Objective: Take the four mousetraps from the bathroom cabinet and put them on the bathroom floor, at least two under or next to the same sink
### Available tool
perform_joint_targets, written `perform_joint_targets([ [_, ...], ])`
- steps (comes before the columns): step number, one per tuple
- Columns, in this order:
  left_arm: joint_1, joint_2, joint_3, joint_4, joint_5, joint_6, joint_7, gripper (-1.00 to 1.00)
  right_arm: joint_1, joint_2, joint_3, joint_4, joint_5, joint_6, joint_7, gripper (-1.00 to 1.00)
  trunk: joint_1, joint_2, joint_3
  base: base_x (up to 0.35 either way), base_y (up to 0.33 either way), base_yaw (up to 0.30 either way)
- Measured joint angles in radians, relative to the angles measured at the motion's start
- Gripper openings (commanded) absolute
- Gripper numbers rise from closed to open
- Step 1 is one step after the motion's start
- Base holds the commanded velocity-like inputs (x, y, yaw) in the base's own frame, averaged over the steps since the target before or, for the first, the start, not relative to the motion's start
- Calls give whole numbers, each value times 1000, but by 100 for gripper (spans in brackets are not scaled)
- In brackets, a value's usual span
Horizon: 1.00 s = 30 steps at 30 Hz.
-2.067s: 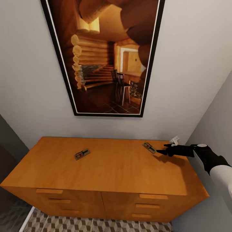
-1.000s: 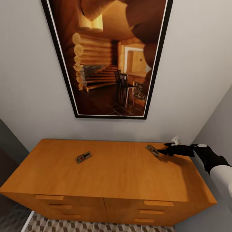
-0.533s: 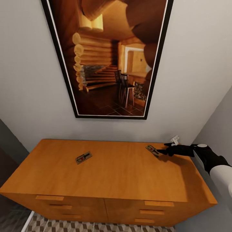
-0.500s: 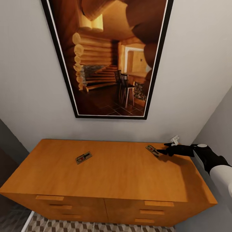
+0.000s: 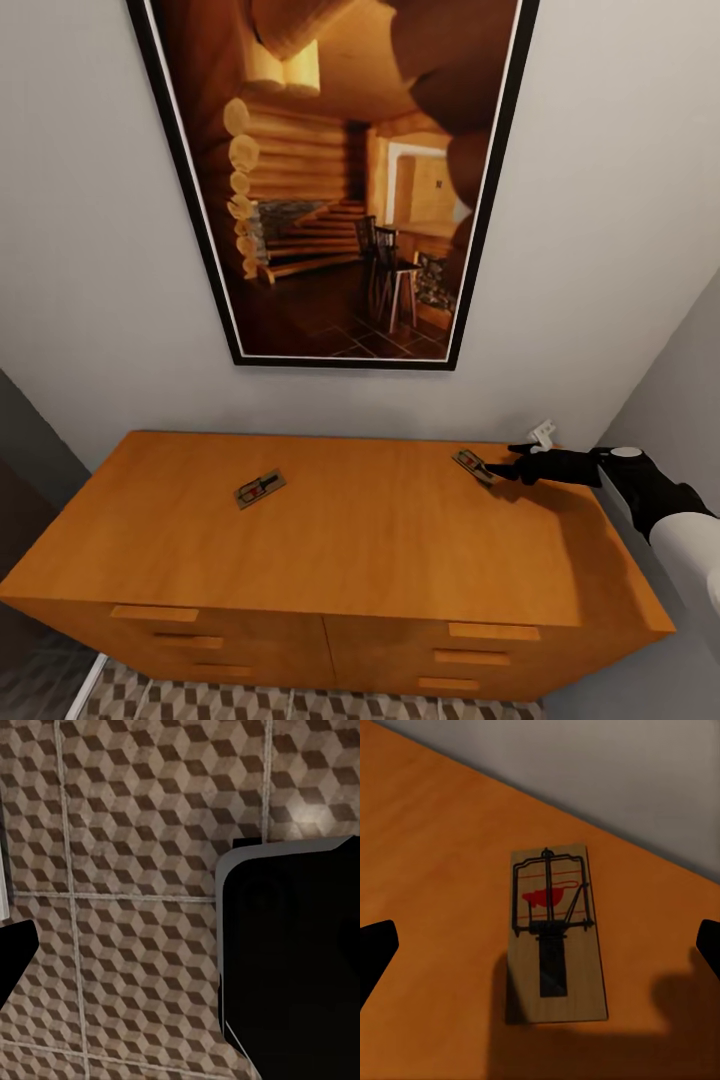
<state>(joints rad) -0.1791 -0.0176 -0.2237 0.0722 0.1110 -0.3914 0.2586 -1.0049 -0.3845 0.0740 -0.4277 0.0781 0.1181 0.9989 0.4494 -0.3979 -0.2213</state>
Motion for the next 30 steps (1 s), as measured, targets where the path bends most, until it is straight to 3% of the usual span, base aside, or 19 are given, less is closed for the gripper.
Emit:
perform_joint_targets([
  [21,1,0,1,0,0,0,0,100,0,0,1,0,3,-3,-2,100,0,0,-14,0,0,0],
  [30,1,0,1,0,0,0,-6,100,0,0,2,0,5,-41,-11,100,0,0,-14,0,0,0],
])
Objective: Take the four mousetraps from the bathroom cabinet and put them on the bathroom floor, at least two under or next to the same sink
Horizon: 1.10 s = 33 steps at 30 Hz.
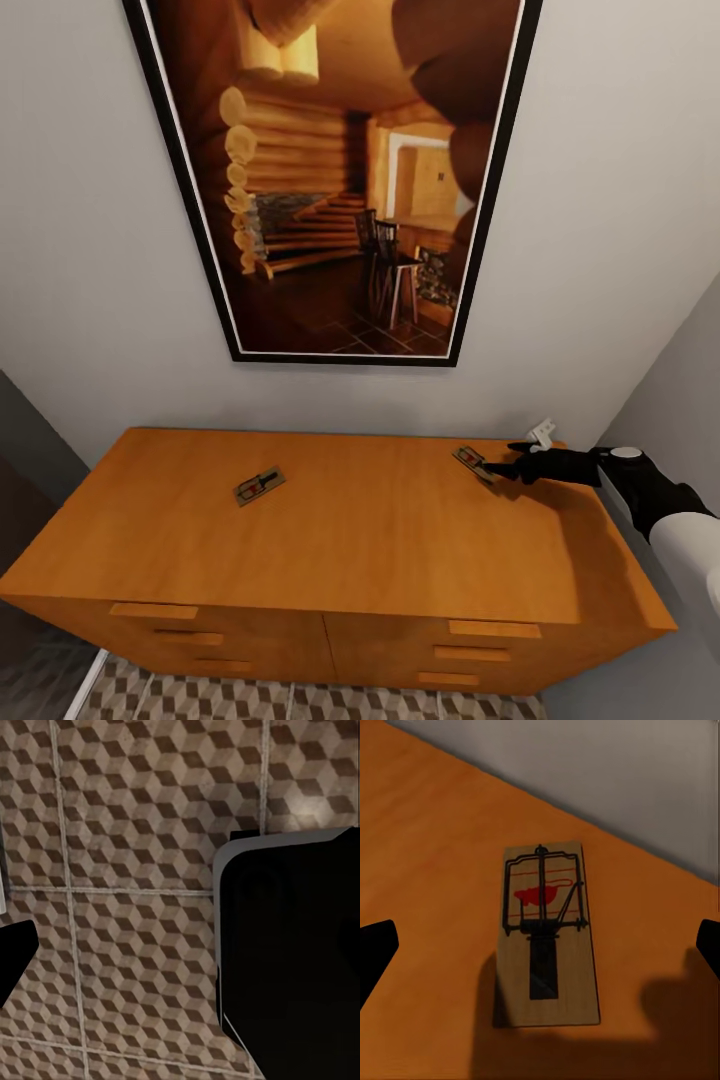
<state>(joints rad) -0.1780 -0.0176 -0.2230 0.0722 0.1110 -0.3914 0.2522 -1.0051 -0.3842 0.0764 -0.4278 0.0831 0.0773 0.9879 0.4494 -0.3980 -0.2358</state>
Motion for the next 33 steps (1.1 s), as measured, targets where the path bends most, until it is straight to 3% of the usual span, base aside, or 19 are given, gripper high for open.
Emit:
perform_joint_targets([
  [19,0,0,-1,0,0,0,-19,100,0,7,3,0,3,-8,-22,100,0,0,0,0,0,0],
  [33,0,0,-1,0,0,0,-20,100,0,46,3,11,72,-9,-42,100,0,0,0,0,0,0],
])
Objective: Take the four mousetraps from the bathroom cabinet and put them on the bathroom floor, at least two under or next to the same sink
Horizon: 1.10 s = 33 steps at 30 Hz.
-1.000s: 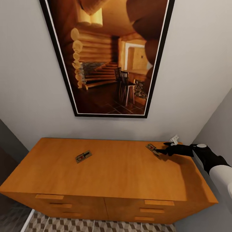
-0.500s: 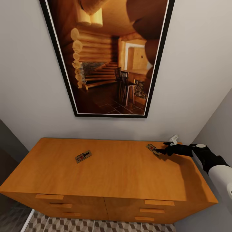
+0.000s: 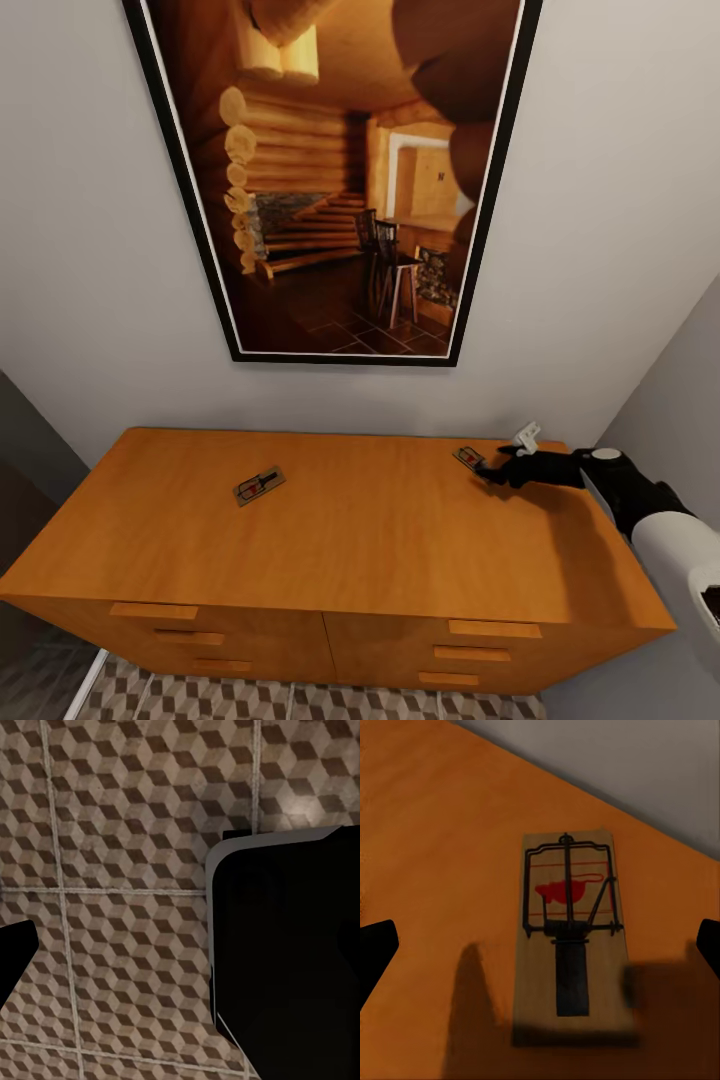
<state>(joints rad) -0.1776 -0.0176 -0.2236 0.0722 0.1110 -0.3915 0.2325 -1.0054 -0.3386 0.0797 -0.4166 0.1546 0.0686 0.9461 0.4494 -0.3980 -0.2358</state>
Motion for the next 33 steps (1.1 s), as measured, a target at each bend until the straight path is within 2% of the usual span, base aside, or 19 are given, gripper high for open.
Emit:
perform_joint_targets([
  [6,0,0,0,0,0,0,0,100,0,15,0,3,27,0,-5,100,0,0,0,0,0,0],
  [17,0,-1,0,0,0,0,0,100,0,38,0,12,50,-1,-8,100,0,0,0,0,0,0],
  [33,0,-2,0,0,0,0,0,100,1,37,-2,14,58,-1,-7,100,0,0,0,0,0,0],
])
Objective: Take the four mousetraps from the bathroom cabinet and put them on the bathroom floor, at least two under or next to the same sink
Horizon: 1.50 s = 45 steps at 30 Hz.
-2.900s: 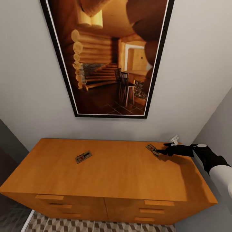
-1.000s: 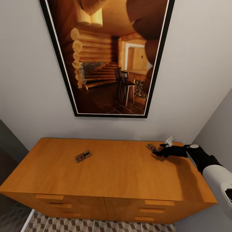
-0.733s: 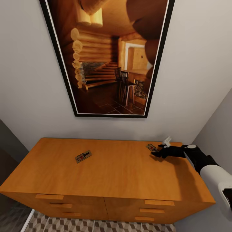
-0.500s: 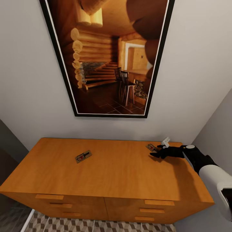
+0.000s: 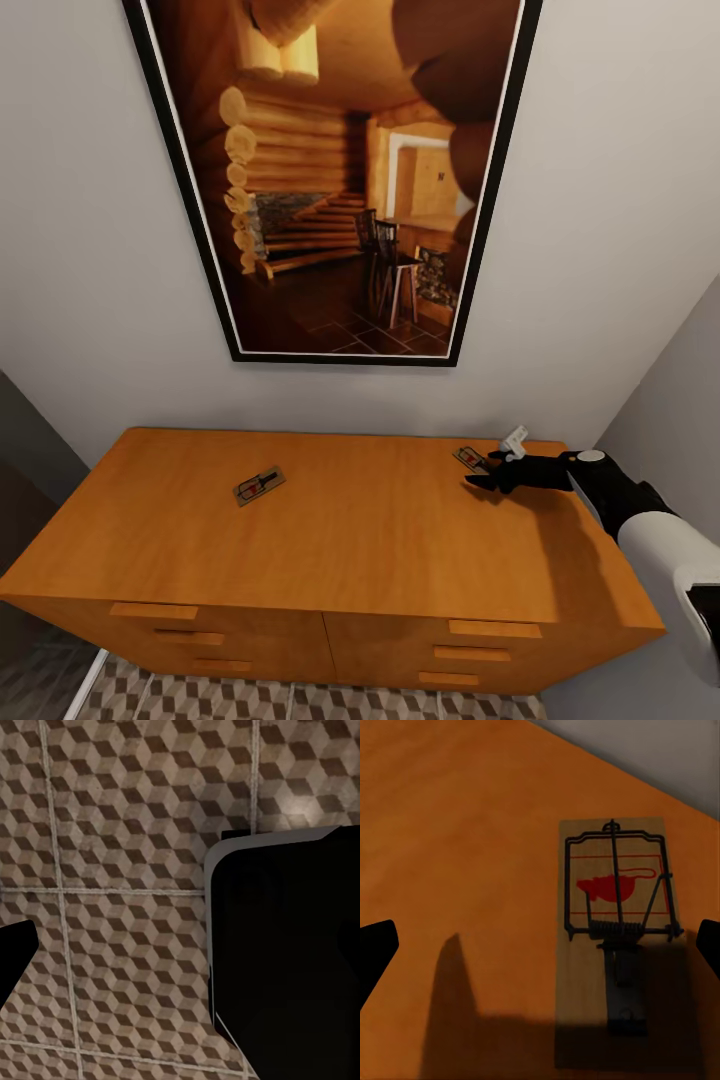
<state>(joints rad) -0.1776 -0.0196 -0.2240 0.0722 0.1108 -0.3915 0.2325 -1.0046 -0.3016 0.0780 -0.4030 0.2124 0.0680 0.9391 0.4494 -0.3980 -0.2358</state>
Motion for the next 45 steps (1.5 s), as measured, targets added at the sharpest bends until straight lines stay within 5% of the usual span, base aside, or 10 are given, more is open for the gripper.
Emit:
perform_joint_targets([
  [45,0,0,1,0,0,0,0,100,0,-22,-5,4,-4,-27,11,100,0,0,0,0,0,0],
])
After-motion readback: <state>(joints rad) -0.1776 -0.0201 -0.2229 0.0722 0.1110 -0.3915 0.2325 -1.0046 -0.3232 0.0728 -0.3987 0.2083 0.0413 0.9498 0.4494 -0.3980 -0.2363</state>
